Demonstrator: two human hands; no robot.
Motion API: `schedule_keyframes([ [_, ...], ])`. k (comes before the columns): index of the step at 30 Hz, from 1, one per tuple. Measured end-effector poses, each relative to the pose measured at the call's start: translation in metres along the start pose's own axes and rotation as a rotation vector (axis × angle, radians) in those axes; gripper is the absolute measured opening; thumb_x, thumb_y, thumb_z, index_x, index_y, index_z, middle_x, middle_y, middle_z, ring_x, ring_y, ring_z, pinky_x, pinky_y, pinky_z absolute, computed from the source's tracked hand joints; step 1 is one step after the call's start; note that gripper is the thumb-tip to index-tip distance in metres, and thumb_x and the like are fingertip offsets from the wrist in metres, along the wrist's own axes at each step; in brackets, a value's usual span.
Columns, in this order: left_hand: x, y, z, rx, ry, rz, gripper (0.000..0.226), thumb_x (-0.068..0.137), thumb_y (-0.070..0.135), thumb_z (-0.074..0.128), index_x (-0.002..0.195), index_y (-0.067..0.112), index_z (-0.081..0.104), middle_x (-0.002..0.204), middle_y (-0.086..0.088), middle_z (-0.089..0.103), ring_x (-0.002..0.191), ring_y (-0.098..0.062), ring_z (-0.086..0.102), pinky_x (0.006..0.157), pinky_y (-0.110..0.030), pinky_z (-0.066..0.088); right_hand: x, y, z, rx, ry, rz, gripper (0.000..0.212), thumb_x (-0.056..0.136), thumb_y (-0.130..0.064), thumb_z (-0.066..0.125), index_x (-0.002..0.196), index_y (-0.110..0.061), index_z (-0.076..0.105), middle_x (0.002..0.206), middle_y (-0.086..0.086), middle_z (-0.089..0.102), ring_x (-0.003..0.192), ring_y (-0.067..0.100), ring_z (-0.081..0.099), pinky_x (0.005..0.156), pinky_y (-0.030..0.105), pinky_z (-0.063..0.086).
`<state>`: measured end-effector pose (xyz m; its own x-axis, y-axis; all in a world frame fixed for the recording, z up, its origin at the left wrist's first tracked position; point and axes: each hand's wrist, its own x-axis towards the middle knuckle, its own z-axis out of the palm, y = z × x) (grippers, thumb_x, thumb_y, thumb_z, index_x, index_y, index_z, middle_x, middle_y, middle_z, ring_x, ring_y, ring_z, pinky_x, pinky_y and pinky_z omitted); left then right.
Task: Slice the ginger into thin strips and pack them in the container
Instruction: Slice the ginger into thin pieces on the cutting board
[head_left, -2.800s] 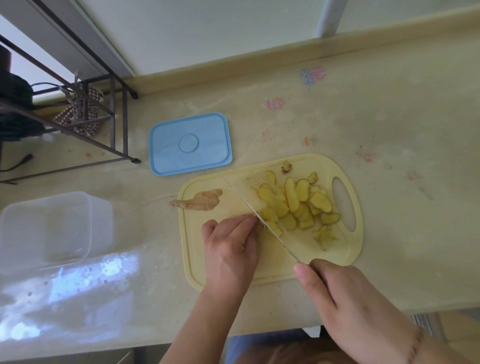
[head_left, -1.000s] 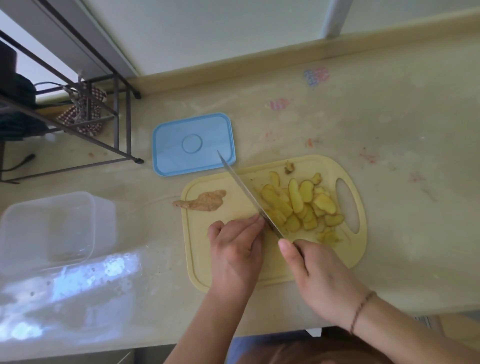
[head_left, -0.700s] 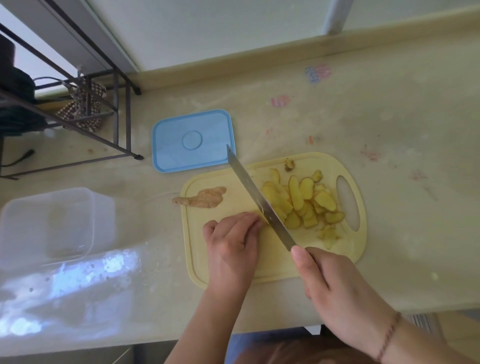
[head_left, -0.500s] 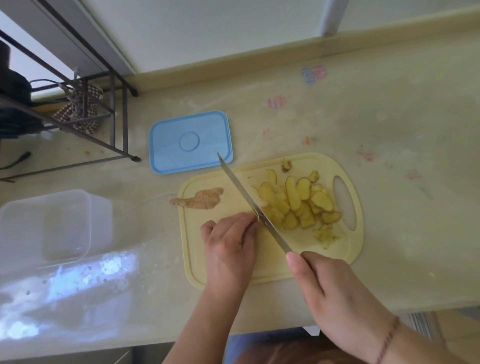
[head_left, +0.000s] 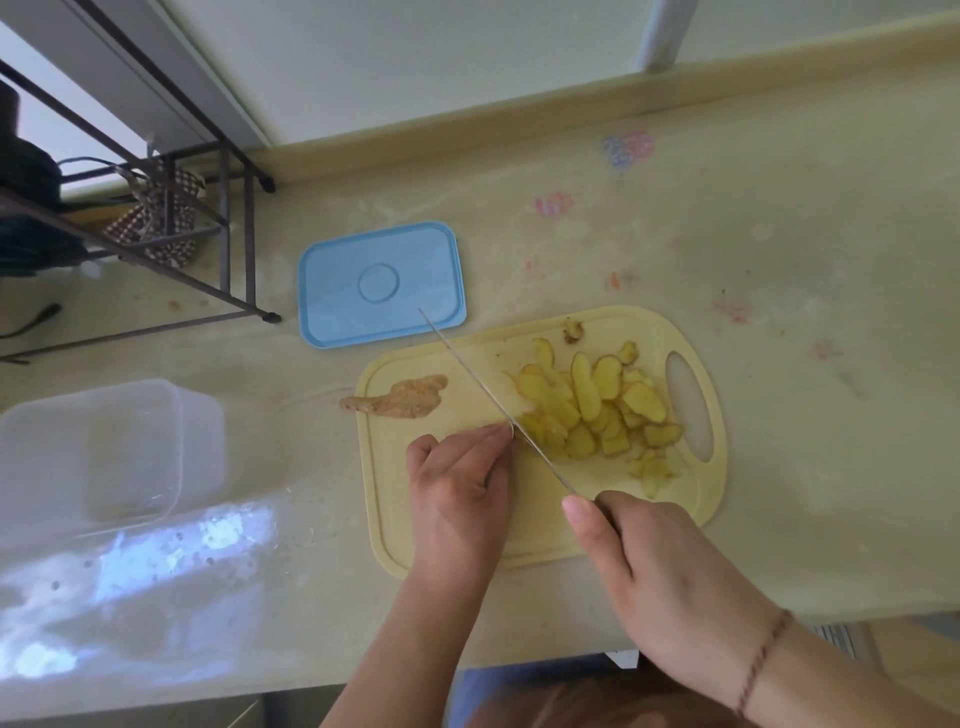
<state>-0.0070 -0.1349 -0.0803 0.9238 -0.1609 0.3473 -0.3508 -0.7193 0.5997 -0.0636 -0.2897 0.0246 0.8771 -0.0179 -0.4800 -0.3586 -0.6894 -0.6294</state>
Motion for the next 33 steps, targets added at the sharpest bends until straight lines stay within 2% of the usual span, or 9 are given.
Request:
schedule_keyframes([
  [6, -0.001, 0.000, 0.002, -0.012, 0.010, 0.000, 0.027, 0.087, 0.011, 0.054, 0.083, 0.013, 0.080, 0.090, 0.006, 0.077, 0.081, -0.003, 0.067, 0.075, -0.029, 0.037, 0.003, 0.000, 0.003, -0.006, -0.022, 0.020, 0.059, 0.080, -0.068, 0.009, 0.063, -0.021, 0.041, 0.053, -0.004, 0.044, 0.051, 0.010, 0.044, 0.051, 0.023, 0.035],
  [13, -0.005, -0.003, 0.003, -0.035, 0.024, 0.000, 0.018, 0.085, 0.008, 0.065, 0.089, 0.014, 0.081, 0.094, 0.006, 0.077, 0.086, -0.002, 0.066, 0.075, -0.032, 0.040, 0.020, 0.006, 0.012, 0.032, -0.033, 0.022, 0.062, 0.080, -0.068, 0.009, 0.062, -0.019, 0.041, 0.054, -0.004, 0.043, 0.050, 0.010, 0.041, 0.052, 0.026, 0.035],
  [17, -0.006, -0.002, 0.005, -0.025, 0.026, -0.009, 0.016, 0.080, 0.004, 0.072, 0.089, 0.014, 0.081, 0.095, 0.006, 0.077, 0.086, -0.004, 0.067, 0.075, -0.034, 0.039, 0.031, 0.006, 0.017, 0.043, 0.001, -0.021, 0.060, 0.082, -0.067, 0.010, 0.061, -0.021, 0.041, 0.053, -0.004, 0.043, 0.049, 0.008, 0.042, 0.049, 0.024, 0.030],
  [21, -0.008, 0.000, 0.003, -0.021, 0.035, -0.039, 0.014, 0.080, 0.009, 0.077, 0.090, 0.018, 0.081, 0.099, 0.006, 0.076, 0.089, -0.006, 0.067, 0.077, -0.036, 0.038, 0.029, 0.008, 0.014, 0.132, 0.030, 0.003, 0.062, 0.084, -0.066, 0.014, 0.060, -0.018, 0.044, 0.051, -0.002, 0.045, 0.048, 0.010, 0.044, 0.052, 0.026, 0.038],
  [25, -0.008, 0.003, 0.001, -0.017, 0.028, -0.085, 0.016, 0.080, 0.008, 0.077, 0.090, 0.020, 0.080, 0.097, 0.008, 0.075, 0.088, -0.005, 0.066, 0.078, -0.038, 0.038, 0.016, 0.009, 0.007, 0.199, 0.028, 0.036, 0.060, 0.084, -0.066, 0.018, 0.060, -0.017, 0.044, 0.049, -0.002, 0.045, 0.048, 0.008, 0.045, 0.055, 0.028, 0.040],
  [29, -0.006, 0.004, -0.001, -0.019, 0.008, -0.106, 0.010, 0.087, 0.020, 0.068, 0.087, 0.020, 0.079, 0.091, 0.012, 0.075, 0.084, -0.003, 0.065, 0.076, -0.044, 0.042, 0.006, 0.007, 0.007, 0.145, 0.045, 0.009, 0.058, 0.083, -0.067, 0.018, 0.060, -0.021, 0.045, 0.051, -0.001, 0.050, 0.057, 0.012, 0.052, 0.058, 0.028, 0.041],
  [33, -0.006, 0.004, -0.001, -0.026, 0.015, -0.085, 0.011, 0.087, 0.019, 0.068, 0.086, 0.018, 0.079, 0.092, 0.011, 0.075, 0.086, -0.002, 0.065, 0.076, -0.041, 0.040, 0.006, 0.007, 0.007, 0.139, 0.045, 0.020, 0.059, 0.082, -0.068, 0.016, 0.061, -0.020, 0.046, 0.052, -0.002, 0.050, 0.056, 0.010, 0.050, 0.059, 0.028, 0.041],
])
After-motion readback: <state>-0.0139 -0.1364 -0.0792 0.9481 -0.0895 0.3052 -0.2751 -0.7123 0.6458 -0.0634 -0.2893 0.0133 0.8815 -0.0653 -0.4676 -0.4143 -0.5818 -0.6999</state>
